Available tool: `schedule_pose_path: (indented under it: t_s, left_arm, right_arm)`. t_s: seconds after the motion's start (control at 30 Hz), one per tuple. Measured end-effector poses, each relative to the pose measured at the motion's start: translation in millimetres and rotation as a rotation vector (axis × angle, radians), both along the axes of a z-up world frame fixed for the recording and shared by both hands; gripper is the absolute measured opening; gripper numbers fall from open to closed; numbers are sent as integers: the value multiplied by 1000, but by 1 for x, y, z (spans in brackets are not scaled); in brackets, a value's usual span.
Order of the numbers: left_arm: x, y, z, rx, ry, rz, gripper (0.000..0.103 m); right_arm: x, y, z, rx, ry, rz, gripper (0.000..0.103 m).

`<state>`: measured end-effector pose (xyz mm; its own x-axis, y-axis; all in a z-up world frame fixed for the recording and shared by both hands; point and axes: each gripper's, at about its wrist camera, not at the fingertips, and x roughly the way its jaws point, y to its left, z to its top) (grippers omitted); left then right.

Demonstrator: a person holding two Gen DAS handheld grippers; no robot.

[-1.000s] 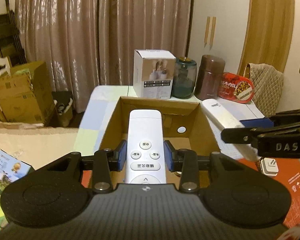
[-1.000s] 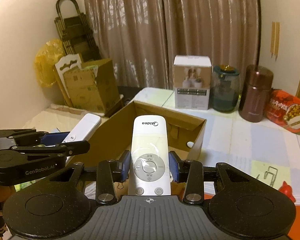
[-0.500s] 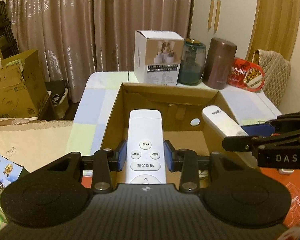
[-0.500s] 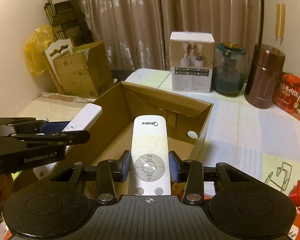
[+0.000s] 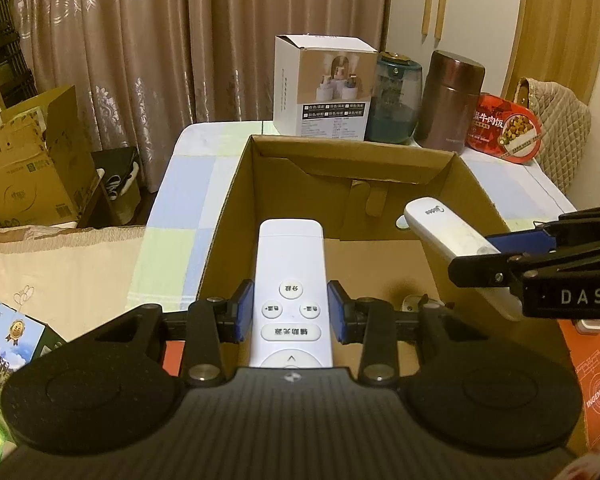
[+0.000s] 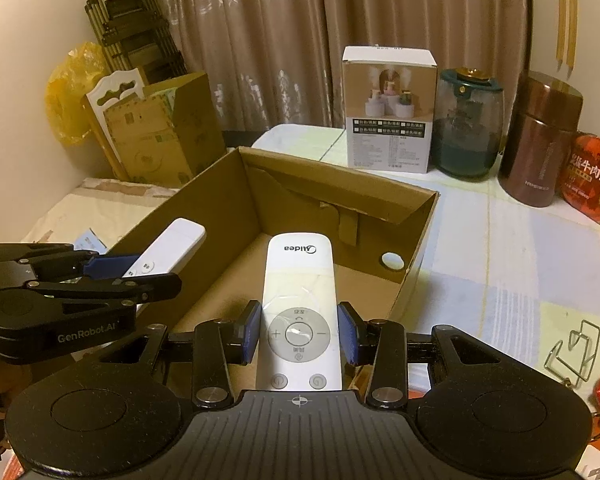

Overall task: Organize rigid objects
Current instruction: 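Carry both remotes over the open cardboard box, then open both tools to drop the remotes into the cardboard box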

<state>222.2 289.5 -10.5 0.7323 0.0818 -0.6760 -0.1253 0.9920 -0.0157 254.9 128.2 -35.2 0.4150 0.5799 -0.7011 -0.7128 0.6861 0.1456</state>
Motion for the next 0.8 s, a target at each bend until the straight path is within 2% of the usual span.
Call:
schedule_pose_path:
  t_s: [0.3, 0.47, 0.8]
  left_arm:
    - [3, 0, -2, -2, 3, -1, 33]
    - [2, 0, 2, 23, -20, 11, 34]
    - [-6, 3, 5, 8, -20, 22, 34]
  right_arm:
    - [1, 0, -2, -1, 0, 0, 38]
    - [1, 2, -3, 2, 3, -1, 38]
    - [-5, 5, -1, 8, 8, 3, 38]
